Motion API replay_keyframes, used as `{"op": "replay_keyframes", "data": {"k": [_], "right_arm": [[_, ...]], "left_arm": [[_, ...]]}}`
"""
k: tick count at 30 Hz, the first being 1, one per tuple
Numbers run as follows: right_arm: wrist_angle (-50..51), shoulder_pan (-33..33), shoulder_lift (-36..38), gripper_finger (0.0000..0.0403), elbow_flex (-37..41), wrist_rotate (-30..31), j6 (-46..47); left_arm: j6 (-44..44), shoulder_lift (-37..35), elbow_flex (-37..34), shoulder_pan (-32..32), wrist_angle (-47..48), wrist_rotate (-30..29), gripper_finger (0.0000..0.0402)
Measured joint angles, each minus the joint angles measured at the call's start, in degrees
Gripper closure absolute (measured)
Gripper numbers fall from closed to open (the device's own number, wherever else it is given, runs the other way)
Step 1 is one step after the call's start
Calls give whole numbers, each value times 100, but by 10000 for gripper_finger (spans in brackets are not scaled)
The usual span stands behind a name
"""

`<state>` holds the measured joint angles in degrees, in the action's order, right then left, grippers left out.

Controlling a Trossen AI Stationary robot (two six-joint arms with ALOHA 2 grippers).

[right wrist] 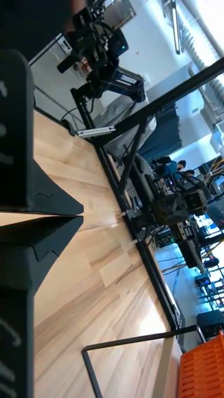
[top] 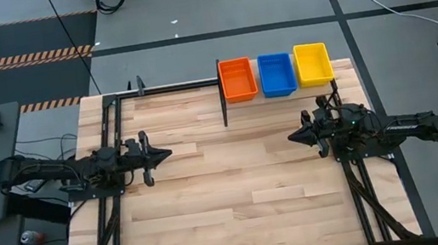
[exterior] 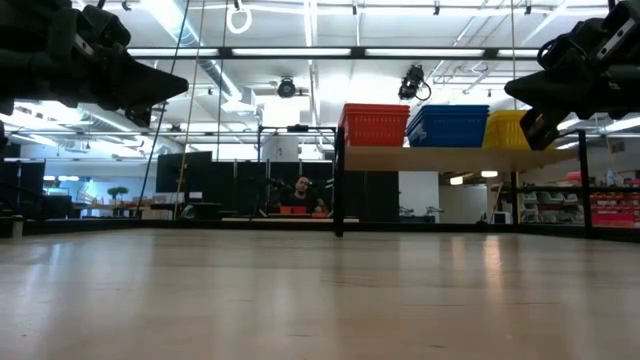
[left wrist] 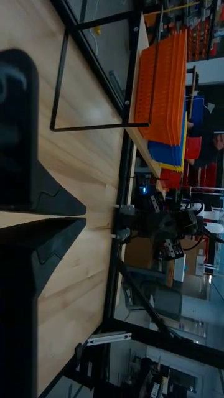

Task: Stack baskets on shelf by color
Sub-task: Return to Home Position

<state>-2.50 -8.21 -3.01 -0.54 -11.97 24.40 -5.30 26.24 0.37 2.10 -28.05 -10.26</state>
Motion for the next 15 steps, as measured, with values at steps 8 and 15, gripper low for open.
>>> {"op": "replay_keyframes", "data": {"k": [8, 15], "right_arm": [[0, 0, 0, 384, 0, 0, 1], [0, 0, 0, 384, 0, 0, 0]], "left_arm": [[2, 0, -1, 1, 2, 0, 370], [-1, 0, -1, 1, 1, 0, 377]]}}
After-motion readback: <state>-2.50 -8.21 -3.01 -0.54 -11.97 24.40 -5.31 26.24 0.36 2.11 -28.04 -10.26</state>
